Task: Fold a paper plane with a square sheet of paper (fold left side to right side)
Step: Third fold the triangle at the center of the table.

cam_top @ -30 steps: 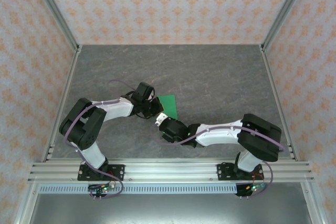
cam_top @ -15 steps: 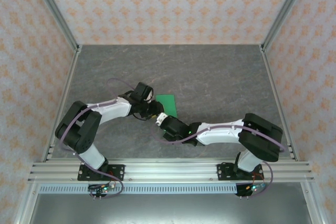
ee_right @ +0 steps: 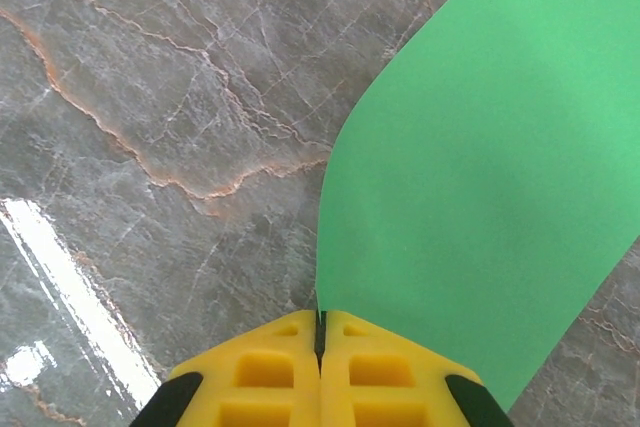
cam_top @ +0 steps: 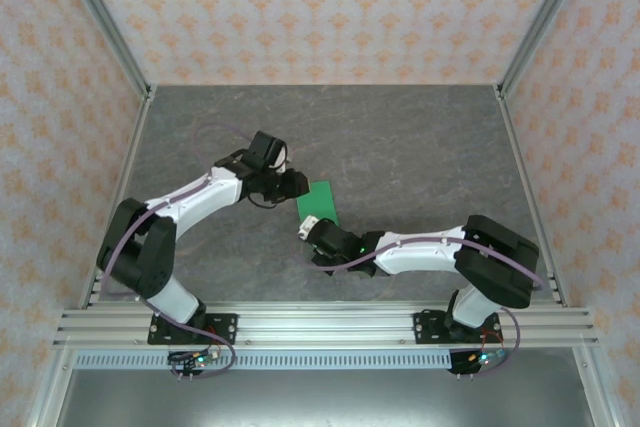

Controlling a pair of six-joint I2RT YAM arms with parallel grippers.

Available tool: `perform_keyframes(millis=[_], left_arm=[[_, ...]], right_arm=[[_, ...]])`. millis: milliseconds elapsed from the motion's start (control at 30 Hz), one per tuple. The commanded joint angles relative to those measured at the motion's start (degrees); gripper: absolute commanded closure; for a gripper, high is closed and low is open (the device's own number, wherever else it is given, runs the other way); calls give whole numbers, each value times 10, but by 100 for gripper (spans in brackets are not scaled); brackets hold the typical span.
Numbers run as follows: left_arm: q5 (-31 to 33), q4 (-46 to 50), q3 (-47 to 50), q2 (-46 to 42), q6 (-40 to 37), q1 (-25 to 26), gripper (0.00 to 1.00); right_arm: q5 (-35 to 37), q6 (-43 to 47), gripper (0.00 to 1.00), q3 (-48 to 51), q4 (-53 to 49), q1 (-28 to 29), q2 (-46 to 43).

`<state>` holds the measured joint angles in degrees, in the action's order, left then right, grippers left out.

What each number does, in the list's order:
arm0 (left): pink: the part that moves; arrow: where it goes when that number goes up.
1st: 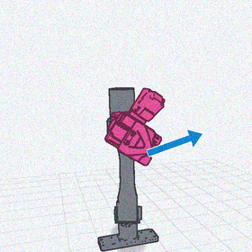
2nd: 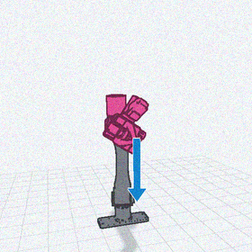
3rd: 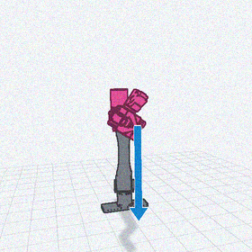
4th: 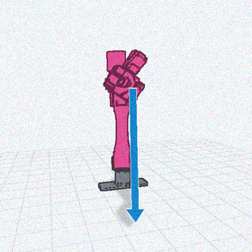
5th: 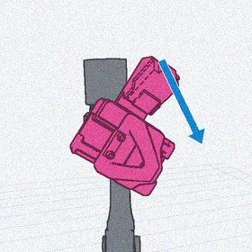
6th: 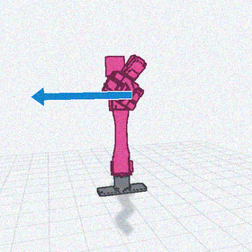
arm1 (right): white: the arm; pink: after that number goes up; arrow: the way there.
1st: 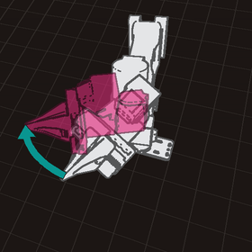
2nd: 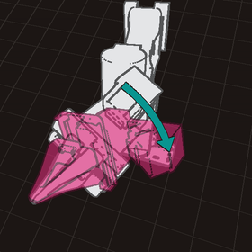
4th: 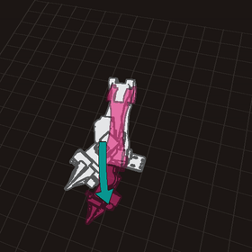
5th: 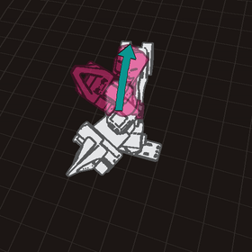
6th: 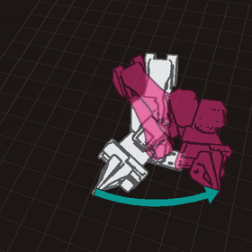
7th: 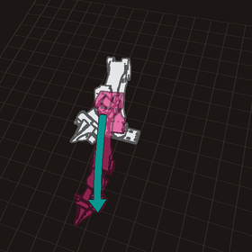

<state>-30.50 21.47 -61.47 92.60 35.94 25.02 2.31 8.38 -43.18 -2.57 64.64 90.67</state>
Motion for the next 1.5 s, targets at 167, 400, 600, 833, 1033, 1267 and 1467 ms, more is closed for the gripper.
perform_keyframes(millis=[167, 400, 600, 833, 1033, 1267, 1467], left_arm=[[-76, 6, -118, 163, -50, 8, 83], [-73, 6, -144, 226, -50, 17, 85], [-59, 12, -138, 245, -68, 20, 86], [-55, 10, -125, 249, -70, 22, 87], [-54, 13, -125, 248, -70, 24, 87], [-52, 15, -127, 250, -71, 29, 87], [-48, 17, -126, 249, -70, 30, 87]], right_arm=[[-23, -19, 100, -26, -13, -12, 2], [-64, -34, 100, -30, -16, -29, -2], [-132, -56, 100, -27, -20, -69, -11], [-222, -90, 100, -17, -8, -137, -8], [-260, -116, 100, -18, -3, -179, 3], [-256, -124, 100, -32, -20, -193, 31], [-250, -143, 100, -32, -13, -204, 43]])
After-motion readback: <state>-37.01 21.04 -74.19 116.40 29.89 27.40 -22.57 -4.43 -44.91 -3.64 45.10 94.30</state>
